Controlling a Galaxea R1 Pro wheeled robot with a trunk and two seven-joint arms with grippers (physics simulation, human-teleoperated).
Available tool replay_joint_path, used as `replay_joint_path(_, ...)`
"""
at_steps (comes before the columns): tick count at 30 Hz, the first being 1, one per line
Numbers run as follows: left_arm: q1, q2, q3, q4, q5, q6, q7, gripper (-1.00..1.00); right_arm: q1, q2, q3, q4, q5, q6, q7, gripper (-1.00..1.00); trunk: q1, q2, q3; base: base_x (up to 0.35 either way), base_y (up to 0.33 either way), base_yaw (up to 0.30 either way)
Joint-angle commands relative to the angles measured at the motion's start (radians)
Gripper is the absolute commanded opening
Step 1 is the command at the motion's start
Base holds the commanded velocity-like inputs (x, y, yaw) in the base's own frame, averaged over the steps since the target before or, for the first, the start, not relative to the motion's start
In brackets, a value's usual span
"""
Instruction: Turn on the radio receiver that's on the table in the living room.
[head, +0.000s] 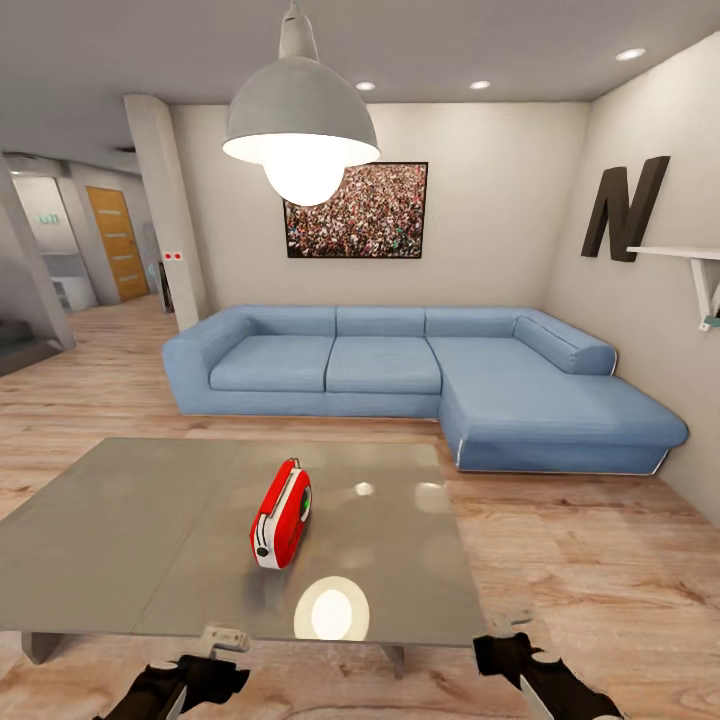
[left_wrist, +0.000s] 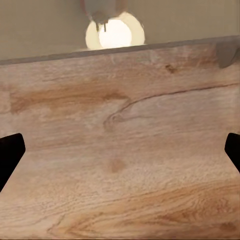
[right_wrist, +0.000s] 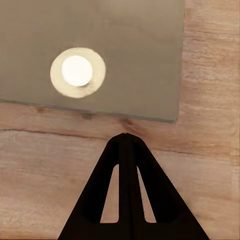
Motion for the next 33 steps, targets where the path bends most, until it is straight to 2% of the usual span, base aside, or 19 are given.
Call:
replay_joint_path(1,0.000,0.001,0.000,0.014,0.000,-0.004,0.000,1.00,0.000,0.000,0.000,0.021,0.000,-0.023,0.000,-1.00,0.000,0.000,0.000,0.000,0.000,0.000)
replay_joint_path(5,0.000,0.015,-0.001,0.059,0.001,-0.032,0.000,1.00,0.000,0.000,0.001,0.084,-0.001,-0.066,0.000,-1.00,0.000,0.000,0.000,0.000,0.000,0.000)
replay_joint_path(7,0.000,0.020,0.000,0.087,0.001,-0.072,0.000,1.00,0.000,0.000,0.001,0.110,-0.001,-0.090,0.000,-1.00,0.000,0.000,0.000,0.000,0.000,0.000)
replay_joint_path(8,0.000,0.031,0.000,0.146,0.002,-0.141,0.000,1.00,0.000,0.000,0.001,0.153,-0.001,-0.130,0.000,-1.00,0.000,0.000,0.000,0.000,0.000,0.000)
replay_joint_path(12,0.001,0.043,-0.001,0.216,0.003,-0.193,0.000,1.00,0.002,-0.002,0.001,0.201,-0.001,-0.174,0.000,-1.00,0.000,0.000,0.000,0.000,0.000,0.000)
replay_joint_path(20,0.005,0.070,-0.001,0.356,0.006,-0.325,0.000,1.00,0.011,-0.008,0.001,0.239,-0.002,-0.203,0.000,-1.00,0.000,0.000,0.000,0.000,0.000,0.000)
replay_joint_path(25,0.007,0.092,-0.002,0.424,0.008,-0.341,0.000,1.00,0.033,-0.008,0.001,0.255,-0.003,-0.239,0.000,-1.00,0.000,0.000,0.000,0.000,0.000,0.000)
replay_joint_path(33,0.009,0.099,-0.002,0.505,0.008,-0.342,0.002,1.00,0.072,-0.005,0.001,0.257,-0.005,-0.242,0.000,-1.00,0.000,0.000,0.000,0.000,0.000,0.000)
